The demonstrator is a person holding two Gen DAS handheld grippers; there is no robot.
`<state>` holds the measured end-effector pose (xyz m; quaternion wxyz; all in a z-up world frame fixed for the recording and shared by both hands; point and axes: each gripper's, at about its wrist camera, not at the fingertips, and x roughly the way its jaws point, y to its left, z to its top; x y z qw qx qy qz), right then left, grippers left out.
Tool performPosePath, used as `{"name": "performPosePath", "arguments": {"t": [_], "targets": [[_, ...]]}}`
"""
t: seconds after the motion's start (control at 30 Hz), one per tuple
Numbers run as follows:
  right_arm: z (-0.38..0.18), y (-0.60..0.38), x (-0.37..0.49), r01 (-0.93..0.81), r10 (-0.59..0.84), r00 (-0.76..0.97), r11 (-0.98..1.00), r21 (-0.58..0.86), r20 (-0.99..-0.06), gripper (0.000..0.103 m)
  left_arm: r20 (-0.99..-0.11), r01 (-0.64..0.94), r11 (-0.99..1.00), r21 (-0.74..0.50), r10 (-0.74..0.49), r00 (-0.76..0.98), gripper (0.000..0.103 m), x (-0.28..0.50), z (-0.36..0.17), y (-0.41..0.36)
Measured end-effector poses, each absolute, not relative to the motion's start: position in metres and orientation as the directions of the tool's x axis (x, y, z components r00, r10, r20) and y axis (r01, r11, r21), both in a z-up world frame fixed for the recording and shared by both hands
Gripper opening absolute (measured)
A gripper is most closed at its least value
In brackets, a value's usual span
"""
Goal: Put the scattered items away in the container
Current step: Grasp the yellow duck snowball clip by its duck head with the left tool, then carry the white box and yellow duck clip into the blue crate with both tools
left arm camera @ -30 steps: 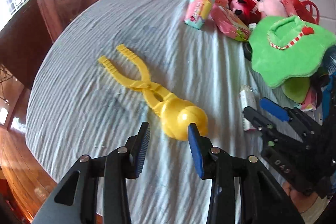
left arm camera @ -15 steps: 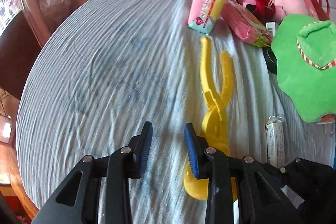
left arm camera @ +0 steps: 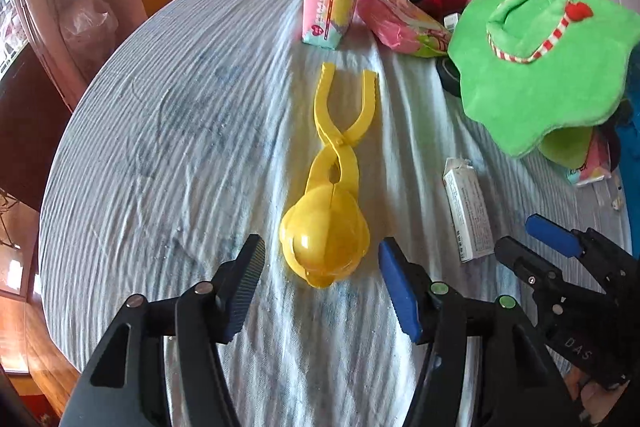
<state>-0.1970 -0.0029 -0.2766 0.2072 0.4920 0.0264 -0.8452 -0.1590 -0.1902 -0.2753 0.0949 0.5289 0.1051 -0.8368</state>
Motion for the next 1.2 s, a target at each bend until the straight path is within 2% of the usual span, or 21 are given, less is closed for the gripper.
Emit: {"name": "performPosePath", "arguments": {"t": [0.1,0.2,0.33,0.5,0.83,1.0,1.2], "targets": [[-0.276,-0.014,-0.202,0.393,-0.332,-0.439,-0.907,0.154,-0.835,0.052,-0.902,0.267,-0.961,-0.074,-0.049,-0.428,0.058,-0.163,-0.287,-0.192],[-0.276,-0.027,-0.212,0.394,-0.333,-0.445,-0.906,0.152,-0.832,0.046,-0.902,0.242,-0.968,-0.062,-0.049,-0.428,0.058,-0.171,-0.293,-0.189],[-0.292,-0.045,-0.224,0.374,-0.287,-0.440,-0.920,0.116,-0.851,0.027,-0.894,0.211,-0.977,-0.014,-0.082,-0.441,0.055,-0.171,-0.298,-0.180],[-0.283,-0.051,-0.215,0.363,-0.269,-0.432,-0.926,0.107,-0.861,0.027,-0.878,0.203,-0.979,-0.030,-0.071,-0.473,0.055,-0.161,-0.287,-0.178],[-0.210,-0.025,-0.166,0.386,-0.290,-0.526,-0.919,0.079,-0.799,0.027,-0.776,0.188,-0.982,-0.028,-0.097,-0.623,0.055,-0.124,-0.200,-0.151],[-0.166,0.014,-0.141,0.393,-0.305,-0.603,-0.918,0.058,-0.737,0.027,-0.696,0.185,-0.982,-0.021,-0.118,-0.708,0.055,-0.100,-0.149,-0.107],[-0.116,0.091,-0.093,0.382,-0.295,-0.689,-0.924,0.014,-0.662,0.027,-0.634,0.154,-0.988,-0.013,-0.111,-0.765,0.055,-0.071,-0.106,-0.017]]}}
